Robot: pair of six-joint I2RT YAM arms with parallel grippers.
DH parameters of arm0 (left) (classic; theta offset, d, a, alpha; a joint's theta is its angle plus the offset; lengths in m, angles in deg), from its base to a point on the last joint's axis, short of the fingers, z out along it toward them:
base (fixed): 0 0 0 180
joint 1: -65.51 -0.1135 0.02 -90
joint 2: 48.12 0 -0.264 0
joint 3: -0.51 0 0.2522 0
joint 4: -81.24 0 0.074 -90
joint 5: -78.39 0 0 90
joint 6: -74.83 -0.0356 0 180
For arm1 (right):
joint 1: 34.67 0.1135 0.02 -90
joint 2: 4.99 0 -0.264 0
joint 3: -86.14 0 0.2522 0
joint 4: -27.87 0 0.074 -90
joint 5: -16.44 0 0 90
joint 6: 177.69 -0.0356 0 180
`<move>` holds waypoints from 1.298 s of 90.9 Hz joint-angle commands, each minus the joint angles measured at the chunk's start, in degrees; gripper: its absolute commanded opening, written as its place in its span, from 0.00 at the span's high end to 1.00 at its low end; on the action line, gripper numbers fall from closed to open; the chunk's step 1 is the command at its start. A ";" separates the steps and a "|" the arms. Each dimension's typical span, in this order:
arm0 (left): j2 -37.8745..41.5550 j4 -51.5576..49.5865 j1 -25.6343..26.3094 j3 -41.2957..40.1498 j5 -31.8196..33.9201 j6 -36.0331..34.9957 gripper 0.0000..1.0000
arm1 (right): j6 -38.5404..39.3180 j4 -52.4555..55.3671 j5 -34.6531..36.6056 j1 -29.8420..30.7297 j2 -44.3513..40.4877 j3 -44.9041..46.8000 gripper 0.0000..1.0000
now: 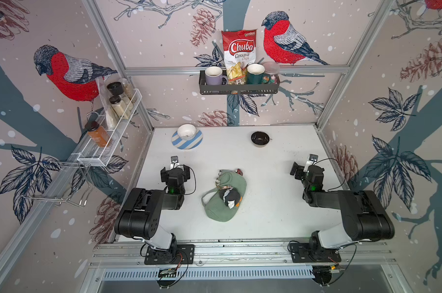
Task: Remove the decoration from the bag
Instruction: Pick up the bag from the center of the board.
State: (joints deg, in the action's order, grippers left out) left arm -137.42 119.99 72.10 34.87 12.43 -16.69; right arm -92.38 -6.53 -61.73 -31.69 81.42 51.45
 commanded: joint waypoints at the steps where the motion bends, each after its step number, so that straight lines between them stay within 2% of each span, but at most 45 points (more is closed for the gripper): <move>1: 0.01 2.73 0.18 0.29 -0.15 -0.22 0.03 | 0.04 -2.03 -0.15 0.07 0.05 -0.25 0.00; 45: 0.55 2.94 -0.70 -0.01 2.08 1.52 0.03 | -0.04 -2.19 -0.50 -0.17 -0.27 -0.26 0.00; 51: 2.70 4.61 -0.53 -1.72 2.86 1.56 0.03 | 0.21 1.59 -0.73 -0.17 -2.35 -1.69 0.00; 55: 6.04 3.75 -0.10 -2.61 4.29 1.67 0.03 | 0.31 9.88 -0.85 -0.17 -5.01 -4.25 0.00; 64: 15.61 -8.09 2.83 -0.62 13.57 2.90 0.03 | -2.70 25.67 0.35 -0.32 -11.04 -11.23 0.00; 70: 21.61 -20.07 4.70 3.72 21.02 9.36 0.03 | -6.92 34.27 0.75 -0.43 -13.94 -15.52 0.00; 74: 25.21 -27.61 5.15 6.73 22.17 13.81 0.03 | -13.10 41.60 1.56 -0.39 -15.60 -19.59 0.00; 77: 27.09 -32.85 5.30 8.92 21.24 17.42 0.03 | -16.60 48.48 -0.14 -0.51 -16.11 -23.58 0.00; 82: 29.68 -40.41 6.06 12.66 20.24 22.59 0.03 | -17.67 58.39 -7.55 -0.32 -15.36 -30.38 0.00; 87: 31.13 -45.10 8.15 15.91 19.48 22.67 0.03 | -17.92 64.24 -13.46 1.19 -14.88 -35.46 0.00; 99: 30.58 -53.49 16.72 24.47 15.08 20.14 0.04 | -18.90 71.37 -14.73 10.90 -12.21 -41.30 0.00; 107: 27.92 -62.06 21.58 30.60 8.88 22.05 0.17 | -20.47 74.53 -13.38 18.74 -10.56 -44.13 0.00; 118: 22.36 -69.72 28.89 36.53 2.47 22.49 0.15 | -24.27 72.10 -13.12 26.92 -8.36 -44.09 0.00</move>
State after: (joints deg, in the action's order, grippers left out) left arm -111.15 64.08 96.31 67.35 23.44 4.45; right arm -111.98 62.15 -74.38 -9.63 71.56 7.67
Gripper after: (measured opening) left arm 0.833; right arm 0.999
